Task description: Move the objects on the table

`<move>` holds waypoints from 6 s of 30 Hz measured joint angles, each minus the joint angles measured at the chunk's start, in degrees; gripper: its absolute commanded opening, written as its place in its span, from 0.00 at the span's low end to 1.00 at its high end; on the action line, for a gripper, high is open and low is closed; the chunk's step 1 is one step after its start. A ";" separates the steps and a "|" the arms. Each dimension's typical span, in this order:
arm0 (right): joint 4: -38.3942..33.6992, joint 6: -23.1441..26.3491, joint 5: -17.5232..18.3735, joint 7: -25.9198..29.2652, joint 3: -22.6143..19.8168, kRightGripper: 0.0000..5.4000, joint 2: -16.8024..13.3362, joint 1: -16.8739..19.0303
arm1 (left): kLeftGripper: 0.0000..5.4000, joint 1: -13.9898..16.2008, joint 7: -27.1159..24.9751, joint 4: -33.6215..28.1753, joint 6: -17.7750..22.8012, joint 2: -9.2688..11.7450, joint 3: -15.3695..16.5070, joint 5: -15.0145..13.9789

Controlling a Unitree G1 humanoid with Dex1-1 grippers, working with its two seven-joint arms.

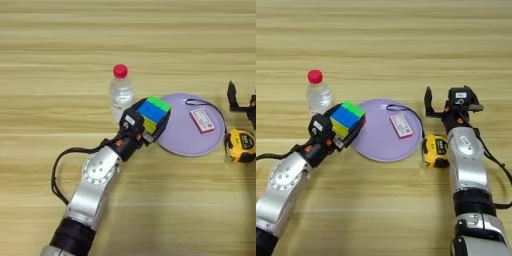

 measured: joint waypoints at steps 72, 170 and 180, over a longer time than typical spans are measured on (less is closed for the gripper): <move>-1.24 0.05 0.00 -1.09 0.03 1.00 0.13 0.05 | 0.92 -14.64 -0.19 30.98 -7.70 -5.98 1.37 3.36; -17.59 -6.81 0.53 26.27 7.40 1.00 -8.62 29.56 | 1.00 -3.67 2.28 6.40 -2.01 -1.60 5.80 2.57; -14.94 -4.35 1.90 25.92 7.39 1.00 -8.73 29.33 | 1.00 -3.67 2.29 6.41 -2.01 -1.51 5.87 2.43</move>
